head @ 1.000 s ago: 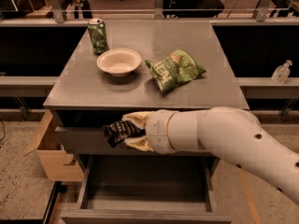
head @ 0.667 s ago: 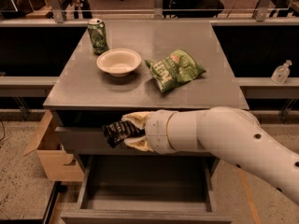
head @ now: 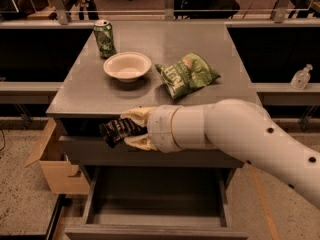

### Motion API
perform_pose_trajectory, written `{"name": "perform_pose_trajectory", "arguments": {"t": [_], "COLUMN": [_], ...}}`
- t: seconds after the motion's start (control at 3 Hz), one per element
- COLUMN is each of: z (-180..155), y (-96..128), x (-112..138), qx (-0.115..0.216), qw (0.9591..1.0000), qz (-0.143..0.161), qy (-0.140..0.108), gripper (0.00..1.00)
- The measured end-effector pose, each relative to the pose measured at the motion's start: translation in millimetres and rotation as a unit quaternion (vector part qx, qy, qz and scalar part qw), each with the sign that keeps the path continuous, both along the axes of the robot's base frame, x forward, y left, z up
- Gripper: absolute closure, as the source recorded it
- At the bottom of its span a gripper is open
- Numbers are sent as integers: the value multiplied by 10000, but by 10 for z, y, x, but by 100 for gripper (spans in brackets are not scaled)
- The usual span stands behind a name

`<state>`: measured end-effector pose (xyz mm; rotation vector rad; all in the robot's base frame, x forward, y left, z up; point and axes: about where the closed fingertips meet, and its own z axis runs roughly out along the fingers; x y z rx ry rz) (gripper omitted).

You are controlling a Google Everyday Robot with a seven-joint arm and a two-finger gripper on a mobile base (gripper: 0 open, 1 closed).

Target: Pick rxbar chocolate from middle drawer and place on counter

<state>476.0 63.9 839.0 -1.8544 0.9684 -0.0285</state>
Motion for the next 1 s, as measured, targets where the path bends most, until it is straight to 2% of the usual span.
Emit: {"name": "perform_pose_trajectory", "arguments": {"t": [0.33, 0.67, 1.0], "z": [272, 382, 379], "y": [191, 358, 471], "x": [193, 429, 694], "qx": [-71, -159, -192], "qw": [9994, 9989, 9993], "qz": [291, 408, 333], "qy": [-188, -165, 19], "gripper": [100, 100, 100]}}
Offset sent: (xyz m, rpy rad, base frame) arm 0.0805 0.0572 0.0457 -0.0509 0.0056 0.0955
